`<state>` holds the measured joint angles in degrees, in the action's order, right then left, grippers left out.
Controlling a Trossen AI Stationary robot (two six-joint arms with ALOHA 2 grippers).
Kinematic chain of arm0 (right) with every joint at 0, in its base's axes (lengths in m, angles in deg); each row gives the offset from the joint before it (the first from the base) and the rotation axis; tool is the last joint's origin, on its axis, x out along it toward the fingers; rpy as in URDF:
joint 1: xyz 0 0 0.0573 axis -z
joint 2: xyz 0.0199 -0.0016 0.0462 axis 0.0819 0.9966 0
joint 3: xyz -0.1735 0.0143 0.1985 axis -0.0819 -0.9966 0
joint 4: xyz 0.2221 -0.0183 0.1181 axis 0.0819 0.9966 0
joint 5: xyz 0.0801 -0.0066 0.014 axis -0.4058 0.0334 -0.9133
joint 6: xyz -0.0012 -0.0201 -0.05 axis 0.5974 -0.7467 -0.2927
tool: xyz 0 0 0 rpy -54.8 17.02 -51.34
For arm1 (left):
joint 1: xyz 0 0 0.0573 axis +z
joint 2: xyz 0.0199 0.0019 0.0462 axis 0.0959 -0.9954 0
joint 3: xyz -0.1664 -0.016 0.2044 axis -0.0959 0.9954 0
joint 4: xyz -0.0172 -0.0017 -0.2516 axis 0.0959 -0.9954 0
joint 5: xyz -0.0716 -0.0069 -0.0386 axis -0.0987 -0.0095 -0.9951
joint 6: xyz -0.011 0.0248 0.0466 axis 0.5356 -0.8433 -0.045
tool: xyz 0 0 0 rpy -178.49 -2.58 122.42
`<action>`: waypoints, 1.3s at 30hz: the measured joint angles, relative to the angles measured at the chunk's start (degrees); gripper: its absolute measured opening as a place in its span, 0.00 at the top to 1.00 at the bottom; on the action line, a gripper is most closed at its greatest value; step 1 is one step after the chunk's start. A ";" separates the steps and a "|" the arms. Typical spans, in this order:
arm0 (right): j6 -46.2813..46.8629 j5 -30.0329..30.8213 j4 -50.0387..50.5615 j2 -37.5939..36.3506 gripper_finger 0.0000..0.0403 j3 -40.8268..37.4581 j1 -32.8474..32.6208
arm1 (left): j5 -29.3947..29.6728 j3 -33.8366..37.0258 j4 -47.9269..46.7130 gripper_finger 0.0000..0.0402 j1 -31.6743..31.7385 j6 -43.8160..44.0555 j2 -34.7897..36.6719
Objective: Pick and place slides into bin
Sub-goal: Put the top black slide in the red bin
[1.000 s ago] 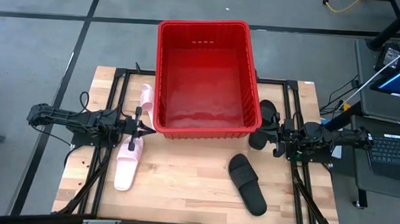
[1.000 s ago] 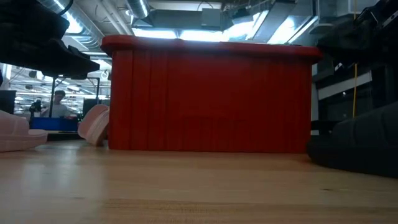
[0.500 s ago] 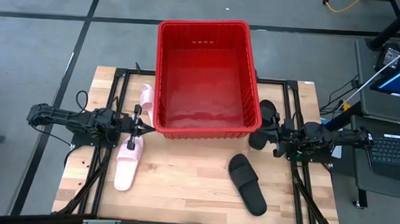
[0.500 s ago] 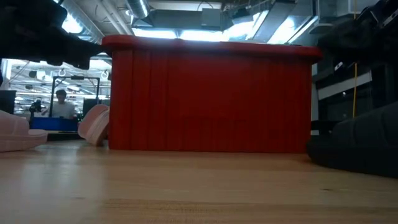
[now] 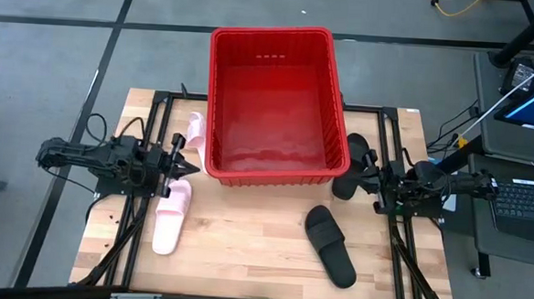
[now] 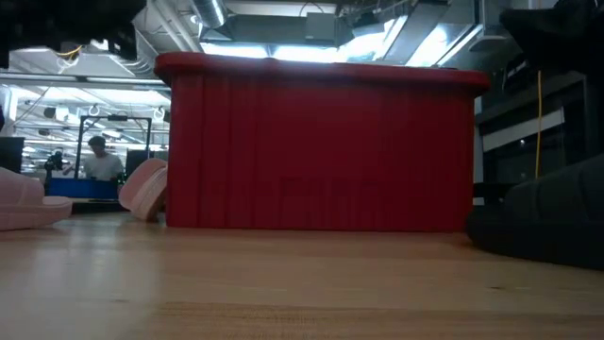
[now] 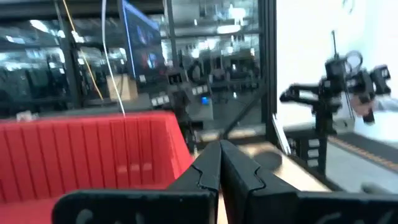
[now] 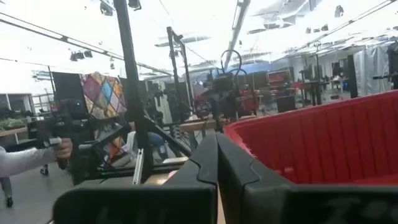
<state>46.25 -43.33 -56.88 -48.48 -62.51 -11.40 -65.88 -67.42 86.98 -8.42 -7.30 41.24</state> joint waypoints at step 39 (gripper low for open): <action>4.02 0.63 61.63 36.88 1.00 57.27 -12.83 | 24.44 -47.41 -26.80 1.00 -14.62 -6.73 -45.76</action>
<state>50.27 -42.69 4.76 -11.61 -5.24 -24.23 -41.43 -114.83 60.19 -23.04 -14.03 -4.52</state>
